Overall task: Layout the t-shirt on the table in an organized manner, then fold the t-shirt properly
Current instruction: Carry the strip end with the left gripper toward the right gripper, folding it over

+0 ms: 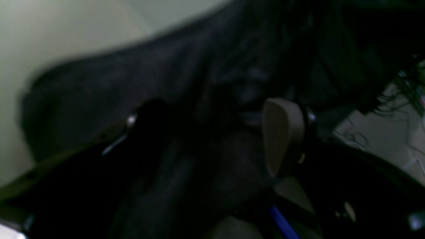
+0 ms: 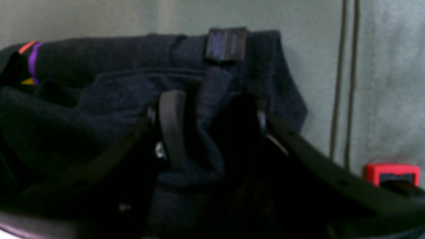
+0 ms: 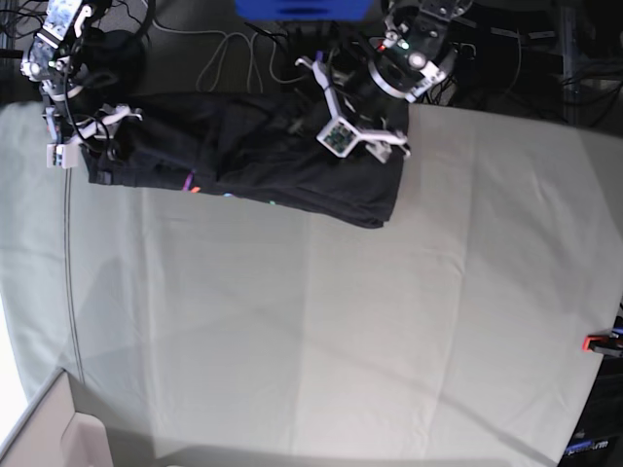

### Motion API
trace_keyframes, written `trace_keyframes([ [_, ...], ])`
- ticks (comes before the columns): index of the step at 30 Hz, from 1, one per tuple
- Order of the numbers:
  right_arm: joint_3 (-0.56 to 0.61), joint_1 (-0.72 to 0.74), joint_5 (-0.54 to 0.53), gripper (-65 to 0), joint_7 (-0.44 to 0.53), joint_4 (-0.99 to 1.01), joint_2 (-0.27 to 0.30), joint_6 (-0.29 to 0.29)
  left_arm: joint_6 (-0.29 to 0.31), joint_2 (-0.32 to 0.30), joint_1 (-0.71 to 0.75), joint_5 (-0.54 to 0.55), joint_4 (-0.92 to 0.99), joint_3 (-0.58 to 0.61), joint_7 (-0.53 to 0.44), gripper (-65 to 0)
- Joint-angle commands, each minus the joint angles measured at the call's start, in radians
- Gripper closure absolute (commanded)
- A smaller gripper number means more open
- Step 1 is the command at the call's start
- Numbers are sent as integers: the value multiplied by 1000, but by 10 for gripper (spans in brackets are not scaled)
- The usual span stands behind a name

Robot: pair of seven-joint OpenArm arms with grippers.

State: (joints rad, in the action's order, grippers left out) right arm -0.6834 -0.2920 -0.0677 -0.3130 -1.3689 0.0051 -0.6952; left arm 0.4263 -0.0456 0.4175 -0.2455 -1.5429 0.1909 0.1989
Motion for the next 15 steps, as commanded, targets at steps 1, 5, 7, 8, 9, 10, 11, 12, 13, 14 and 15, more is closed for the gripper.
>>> trace_keyframes([
  [1, -5, -2, -10, -267, 13, -16, 9, -3, 3, 13, -7, 10, 3, 15, -23, -444],
  [5, -5, -6, -10, -267, 13, -16, 19, -3, 4, 25, -55, 16, 55, 118, -25, -444],
  [7, -5, -8, -10, -267, 13, -14, 23, -3, 3, 25, -79, 16, 65, 186, -25, -445],
  [8, -5, -8, -10, -267, 13, -14, 23, -3, 3, 25, -96, 16, 66, 216, -25, -445],
  [9, -5, -8, -10, -267, 13, -14, 23, -3, 3, 25, -113, 16, 66, 241, -25, -445],
  [10, -5, -8, -10, -267, 13, -14, 23, -3, 3, 25, -125, 16, 66, 266, -25, -445],
  [11, -5, -8, -10, -267, 13, -16, 23, -3, 3, 26, -138, 18, 58, 292, -25, -445],
  [12, -5, -8, -10, -267, 13, -16, 25, -3, 3, 25, -145, 18, 52, 315, -25, -445],
  [13, -5, -8, -10, -267, 13, -16, 25, -3, 3, 25, -147, 18, 45, 324, -25, -445],
  [14, -5, -8, -10, -267, 13, -16, 25, -3, 3, 23, -145, 18, 28, 328, -25, -446],
  [15, -6, -8, -10, -267, 13, -16, 25, -3, 3, 20, -141, 18, 15, 328, -25, -447],
])
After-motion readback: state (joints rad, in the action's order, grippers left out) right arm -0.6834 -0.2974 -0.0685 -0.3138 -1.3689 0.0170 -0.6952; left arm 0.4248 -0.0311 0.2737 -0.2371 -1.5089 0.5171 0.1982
